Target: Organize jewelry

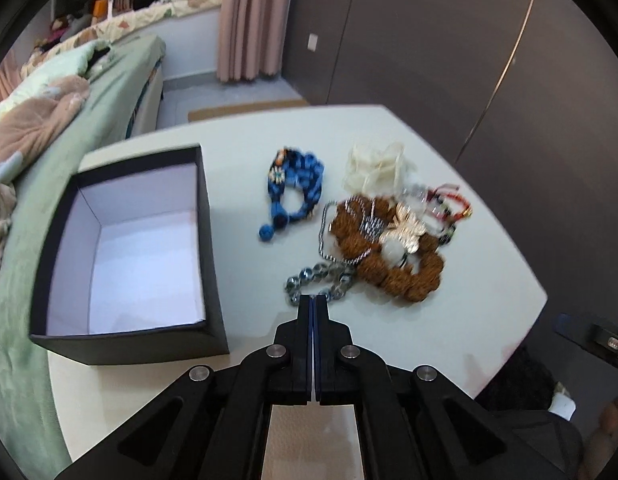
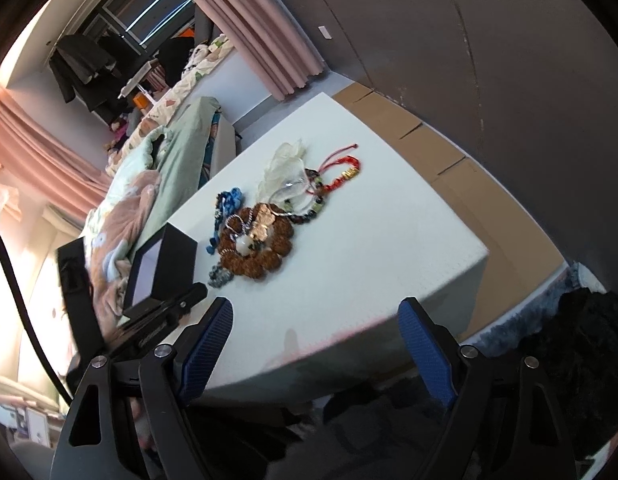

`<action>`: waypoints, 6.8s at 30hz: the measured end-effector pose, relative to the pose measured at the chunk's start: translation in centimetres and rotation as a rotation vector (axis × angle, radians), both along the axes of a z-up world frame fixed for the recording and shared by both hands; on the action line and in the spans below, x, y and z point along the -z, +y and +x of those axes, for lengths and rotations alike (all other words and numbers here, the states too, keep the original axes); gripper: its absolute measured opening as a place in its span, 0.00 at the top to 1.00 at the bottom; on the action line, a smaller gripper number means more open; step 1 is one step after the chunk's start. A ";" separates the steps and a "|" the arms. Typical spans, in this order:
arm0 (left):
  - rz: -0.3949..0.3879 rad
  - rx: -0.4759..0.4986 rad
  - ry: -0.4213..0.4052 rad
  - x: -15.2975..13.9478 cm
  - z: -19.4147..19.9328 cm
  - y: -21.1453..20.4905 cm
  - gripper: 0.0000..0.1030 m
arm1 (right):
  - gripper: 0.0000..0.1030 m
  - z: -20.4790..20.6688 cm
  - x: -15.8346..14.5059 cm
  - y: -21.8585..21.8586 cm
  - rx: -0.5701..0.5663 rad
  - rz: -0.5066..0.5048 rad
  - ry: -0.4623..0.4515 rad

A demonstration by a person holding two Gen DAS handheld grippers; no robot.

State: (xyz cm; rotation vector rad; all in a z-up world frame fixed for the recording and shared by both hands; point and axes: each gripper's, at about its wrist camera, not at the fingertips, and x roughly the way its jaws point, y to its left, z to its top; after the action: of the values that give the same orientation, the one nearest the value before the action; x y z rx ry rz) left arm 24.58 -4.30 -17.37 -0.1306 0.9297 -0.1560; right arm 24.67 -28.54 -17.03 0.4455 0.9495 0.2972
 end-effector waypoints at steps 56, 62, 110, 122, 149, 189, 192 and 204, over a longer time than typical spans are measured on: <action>-0.134 0.024 -0.011 -0.7 2.0 2.7 0.92 | 0.35 6.6 1.0 4.7 -0.052 0.106 0.021; -0.216 -0.045 -0.081 -2.4 1.2 4.8 0.92 | 0.36 6.7 0.6 7.7 -0.130 0.028 0.005; -0.377 -0.236 -0.228 -3.9 -1.2 12.4 0.92 | 0.73 9.8 2.4 20.8 -0.684 -0.801 0.104; -0.407 -0.252 -0.254 -5.4 -3.0 13.5 0.92 | 0.74 10.5 3.2 21.8 -0.713 -0.767 0.094; -0.342 -0.175 -0.315 -11.0 -3.1 12.9 0.92 | 0.81 12.4 -0.9 8.8 -0.426 0.086 0.264; -0.320 -0.178 -0.344 -12.2 -3.3 12.9 0.92 | 0.80 7.8 -15.8 15.0 -0.527 -0.144 -0.181; -0.325 -0.179 -0.344 -12.3 -3.2 13.1 0.92 | 0.80 7.5 -17.2 15.7 -0.532 -0.152 -0.213; -0.414 -0.164 -0.290 -11.8 -0.3 13.3 0.90 | 0.80 7.4 -20.0 17.7 -0.524 -0.176 -0.278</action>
State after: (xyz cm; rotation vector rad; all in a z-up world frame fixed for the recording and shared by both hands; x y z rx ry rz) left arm 24.33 9.05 -5.60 -0.5516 0.5843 -0.2074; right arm 32.07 -10.86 2.99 -0.0171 0.7983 0.7250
